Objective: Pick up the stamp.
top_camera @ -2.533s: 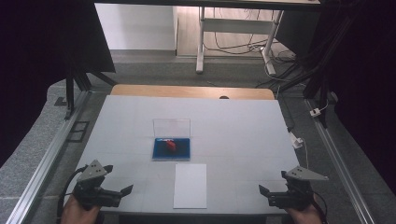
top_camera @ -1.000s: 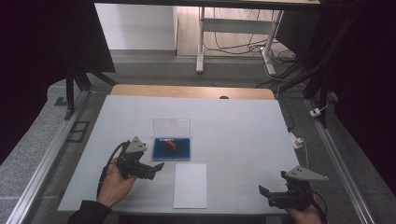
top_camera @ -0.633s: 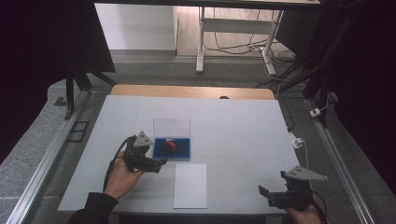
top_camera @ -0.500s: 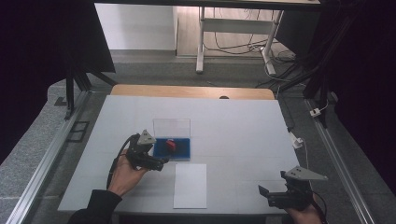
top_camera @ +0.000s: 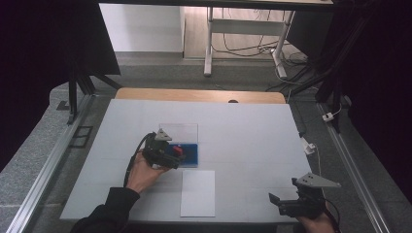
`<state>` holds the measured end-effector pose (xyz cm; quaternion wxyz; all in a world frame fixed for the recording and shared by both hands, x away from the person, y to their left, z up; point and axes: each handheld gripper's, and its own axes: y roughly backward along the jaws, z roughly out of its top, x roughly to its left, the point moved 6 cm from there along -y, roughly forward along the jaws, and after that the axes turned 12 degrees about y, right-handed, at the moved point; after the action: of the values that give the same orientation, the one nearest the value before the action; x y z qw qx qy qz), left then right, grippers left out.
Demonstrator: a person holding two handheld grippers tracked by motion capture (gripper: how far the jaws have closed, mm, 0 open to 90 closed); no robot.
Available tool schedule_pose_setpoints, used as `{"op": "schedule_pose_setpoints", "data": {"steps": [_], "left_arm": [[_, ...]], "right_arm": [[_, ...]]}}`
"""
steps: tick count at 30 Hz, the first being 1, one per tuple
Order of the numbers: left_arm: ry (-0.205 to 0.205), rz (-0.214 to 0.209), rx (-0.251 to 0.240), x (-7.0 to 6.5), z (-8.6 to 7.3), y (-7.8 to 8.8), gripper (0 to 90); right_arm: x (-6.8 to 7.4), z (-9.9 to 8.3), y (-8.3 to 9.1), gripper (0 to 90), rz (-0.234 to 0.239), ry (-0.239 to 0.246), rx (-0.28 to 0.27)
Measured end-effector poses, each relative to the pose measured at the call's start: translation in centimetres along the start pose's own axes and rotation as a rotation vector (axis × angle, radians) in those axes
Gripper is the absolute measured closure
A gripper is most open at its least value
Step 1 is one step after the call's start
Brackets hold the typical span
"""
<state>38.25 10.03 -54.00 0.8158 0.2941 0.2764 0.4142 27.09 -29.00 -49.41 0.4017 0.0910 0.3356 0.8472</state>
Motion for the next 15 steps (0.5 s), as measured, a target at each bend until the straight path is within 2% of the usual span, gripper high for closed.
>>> {"op": "schedule_pose_setpoints", "data": {"steps": [3, 6, 10, 11, 12, 15], "left_arm": [[-0.02, 0.027, 0.01, -0.04, 0.12, -0.66, 0.9], [-0.035, 0.052, 0.034, -0.04, 0.19, -1.09, 7.1], [-0.024, 0.044, 0.038, -0.07, 0.32, -1.17, 22.1], [-0.019, 0.04, 0.036, -0.06, 0.36, -1.12, 22.1], [-0.019, 0.04, 0.037, -0.03, 0.4, -1.05, 28.7], [-0.01, 0.041, 0.042, 0.03, 0.44, -0.99, 33.7]], "right_arm": [[0.01, 0.0, 0.0, 0.0, 0.001, 0.002, 0.0], [0.03, -0.01, 0.01, 0.0, -0.001, 0.003, 0.001], [0.05, -0.01, 0.0, 0.0, -0.002, 0.007, 0.004], [0.05, -0.01, 0.0, 0.0, -0.002, 0.007, 0.004], [0.06, -0.01, -0.01, 0.0, -0.002, 0.008, 0.005], [0.06, -0.01, -0.02, 0.0, -0.002, 0.008, 0.005]]}}
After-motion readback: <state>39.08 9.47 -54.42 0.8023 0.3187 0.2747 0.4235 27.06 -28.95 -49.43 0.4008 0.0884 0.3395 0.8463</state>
